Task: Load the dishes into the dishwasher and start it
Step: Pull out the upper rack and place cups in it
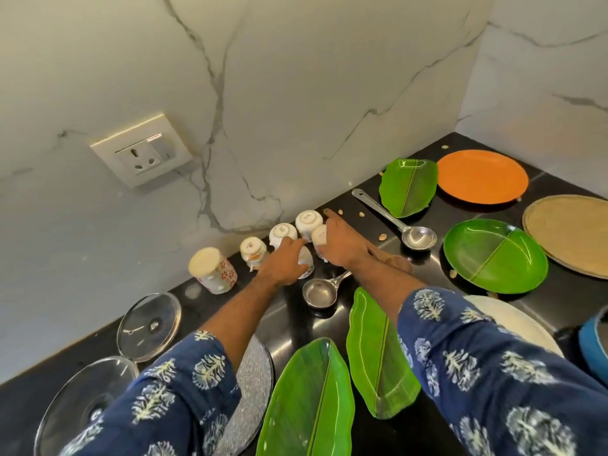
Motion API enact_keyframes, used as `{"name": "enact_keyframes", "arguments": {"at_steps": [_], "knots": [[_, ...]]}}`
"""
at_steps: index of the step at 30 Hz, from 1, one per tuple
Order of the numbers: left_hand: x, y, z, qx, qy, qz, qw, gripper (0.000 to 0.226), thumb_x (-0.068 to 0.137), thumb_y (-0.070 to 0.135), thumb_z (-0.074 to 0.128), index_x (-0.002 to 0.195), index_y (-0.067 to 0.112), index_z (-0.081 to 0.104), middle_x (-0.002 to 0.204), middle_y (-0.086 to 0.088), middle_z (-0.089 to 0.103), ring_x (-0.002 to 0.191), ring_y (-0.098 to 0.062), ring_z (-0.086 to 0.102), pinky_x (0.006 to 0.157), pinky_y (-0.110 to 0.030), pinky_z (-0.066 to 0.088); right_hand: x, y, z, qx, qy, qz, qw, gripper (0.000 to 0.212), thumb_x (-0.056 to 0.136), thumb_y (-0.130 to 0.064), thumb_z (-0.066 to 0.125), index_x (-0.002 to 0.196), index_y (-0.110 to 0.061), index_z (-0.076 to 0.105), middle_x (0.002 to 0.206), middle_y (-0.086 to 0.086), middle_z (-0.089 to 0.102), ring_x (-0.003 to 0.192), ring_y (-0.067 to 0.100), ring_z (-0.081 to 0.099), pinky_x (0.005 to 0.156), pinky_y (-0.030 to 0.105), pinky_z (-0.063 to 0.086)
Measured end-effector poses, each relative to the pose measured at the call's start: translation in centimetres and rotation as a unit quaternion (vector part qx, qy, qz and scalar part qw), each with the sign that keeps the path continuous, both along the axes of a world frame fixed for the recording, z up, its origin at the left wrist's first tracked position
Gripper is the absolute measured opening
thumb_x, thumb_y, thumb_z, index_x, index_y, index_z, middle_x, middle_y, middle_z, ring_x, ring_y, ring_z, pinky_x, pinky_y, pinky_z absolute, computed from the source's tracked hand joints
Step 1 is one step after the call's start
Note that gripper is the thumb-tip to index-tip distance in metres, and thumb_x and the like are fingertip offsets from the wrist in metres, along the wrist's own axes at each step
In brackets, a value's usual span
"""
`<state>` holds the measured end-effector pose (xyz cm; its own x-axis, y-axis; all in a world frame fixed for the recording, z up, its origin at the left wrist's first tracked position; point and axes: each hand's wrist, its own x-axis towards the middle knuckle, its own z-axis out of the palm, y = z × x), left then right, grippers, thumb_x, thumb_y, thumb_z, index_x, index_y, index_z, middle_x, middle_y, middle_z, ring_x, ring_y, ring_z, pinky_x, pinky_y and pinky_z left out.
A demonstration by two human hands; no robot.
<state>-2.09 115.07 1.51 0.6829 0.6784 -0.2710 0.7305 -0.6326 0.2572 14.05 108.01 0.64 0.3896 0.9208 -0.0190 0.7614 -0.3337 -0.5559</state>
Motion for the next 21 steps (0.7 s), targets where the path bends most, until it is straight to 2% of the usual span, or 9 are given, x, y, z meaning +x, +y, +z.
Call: {"name": "enact_keyframes", "arguments": {"at_steps": [4,6,8,10,12,14,15,18,21], "knots": [[-0.2,-0.3,0.2,0.032,-0.021,0.007,0.999,0.058,0.088,0.025,0.067,0.14,0.023,0.043,0.134,-0.012,0.045,0.111,-0.036,0.059,0.091,-0.048,0.052,0.2,-0.7,0.0,0.031,0.098,-0.045,0.994,0.087,0.081,-0.028,0.075,0.151,-0.006,0.028,0.149,0.015,0.043,0.135,0.029,0.046,0.109,0.036,0.04],[-0.8,-0.8,0.8,0.036,-0.061,0.014,0.997,0.054,0.087,0.021,0.067,0.137,0.023,0.045,0.133,-0.01,0.045,0.111,-0.035,0.058,0.09,-0.048,0.051,0.7,-1.8,0.8,0.049,0.162,-0.081,0.982,0.076,0.082,-0.026,0.076,0.143,-0.005,0.035,0.141,0.01,0.051,0.128,0.025,0.051,0.099,0.03,0.042],[-1.8,-1.5,1.7,0.041,-0.135,0.029,0.99,0.054,0.085,0.019,0.069,0.135,0.023,0.047,0.134,-0.008,0.045,0.115,-0.029,0.054,0.093,-0.046,0.05,1.2,-3.5,2.1,0.073,0.228,-0.12,0.963,0.061,0.083,-0.028,0.076,0.129,-0.006,0.042,0.123,0.004,0.057,0.111,0.018,0.054,0.086,0.025,0.041],[-3.1,-2.5,2.9,0.051,-0.215,0.056,0.974,0.055,0.085,0.021,0.072,0.134,0.023,0.049,0.131,-0.005,0.047,0.114,-0.022,0.05,0.092,-0.041,0.048,1.4,-5.8,3.4,0.108,0.321,-0.146,0.93,0.053,0.083,-0.032,0.077,0.12,-0.013,0.045,0.118,0.002,0.058,0.107,0.017,0.058,0.088,0.03,0.048],[-4.5,-3.8,4.3,0.037,-0.297,0.098,0.949,0.053,0.085,0.024,0.075,0.132,0.022,0.051,0.127,-0.002,0.05,0.112,-0.019,0.051,0.091,-0.038,0.048,1.1,-8.5,4.8,0.155,0.467,-0.154,0.857,0.044,0.084,-0.028,0.077,0.112,-0.015,0.046,0.125,0.011,0.058,0.114,0.024,0.061,0.095,0.04,0.055],[-5.6,-5.8,5.5,-0.087,-0.394,0.17,0.899,0.047,0.09,0.026,0.073,0.132,0.021,0.052,0.128,-0.002,0.055,0.112,-0.02,0.059,0.089,-0.039,0.055,0.4,-11.7,6.2,0.182,0.591,-0.15,0.771,0.035,0.089,-0.022,0.071,0.113,-0.008,0.051,0.13,0.022,0.057,0.115,0.031,0.063,0.092,0.04,0.057],[-6.2,-7.1,6.1,-0.189,-0.444,0.208,0.851,0.044,0.094,0.025,0.068,0.134,0.019,0.051,0.131,-0.005,0.057,0.113,-0.023,0.062,0.087,-0.04,0.058,-0.1,-13.7,7.1,0.185,0.629,-0.139,0.742,0.034,0.091,-0.022,0.067,0.116,-0.004,0.054,0.128,0.023,0.059,0.114,0.033,0.064,0.089,0.037,0.059],[-7.9,-11.6,7.5,-0.422,-0.543,0.217,0.692,0.04,0.101,0.025,0.054,0.137,0.008,0.05,0.13,-0.016,0.064,0.112,-0.032,0.067,0.087,-0.045,0.06,-2.7,-20.3,9.2,0.203,0.696,-0.127,0.677,0.041,0.094,-0.026,0.059,0.127,-0.003,0.056,0.119,0.019,0.061,0.101,0.028,0.065,0.078,0.033,0.06],[-9.5,-17.1,9.0,-0.529,-0.557,0.197,0.609,0.034,0.101,0.031,0.046,0.121,0.008,0.062,0.112,-0.016,0.072,0.097,-0.031,0.071,0.085,-0.046,0.058,-6.3,-27.6,10.0,0.217,0.727,-0.138,0.637,0.042,0.094,-0.032,0.059,0.128,-0.008,0.057,0.116,0.015,0.063,0.095,0.025,0.066,0.075,0.035,0.061]]}}
